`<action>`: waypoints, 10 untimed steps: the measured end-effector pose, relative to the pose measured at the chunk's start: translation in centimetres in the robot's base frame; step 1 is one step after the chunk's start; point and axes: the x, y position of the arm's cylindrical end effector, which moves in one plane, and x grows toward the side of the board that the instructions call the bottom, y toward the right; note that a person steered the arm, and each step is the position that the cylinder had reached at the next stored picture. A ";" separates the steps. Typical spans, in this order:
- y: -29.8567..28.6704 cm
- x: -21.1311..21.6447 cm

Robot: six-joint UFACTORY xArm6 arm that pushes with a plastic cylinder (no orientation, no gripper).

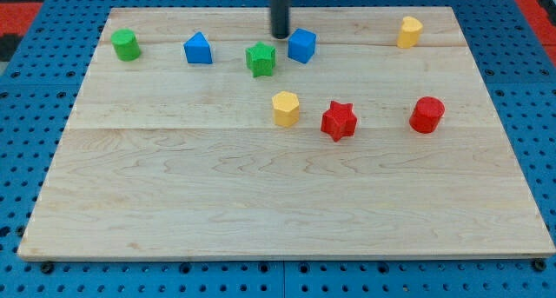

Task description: Slide the green star horizontally to the blue cube

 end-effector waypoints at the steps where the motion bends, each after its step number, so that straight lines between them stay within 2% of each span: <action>1: -2.0 0.0; 2: -6.1 -1.7; 3: -9.7 2.0; 4: -10.5 6.0; 5: -10.0 7.9; 6: -5.2 9.2; 9: -4.3 6.8; 10: -4.1 9.2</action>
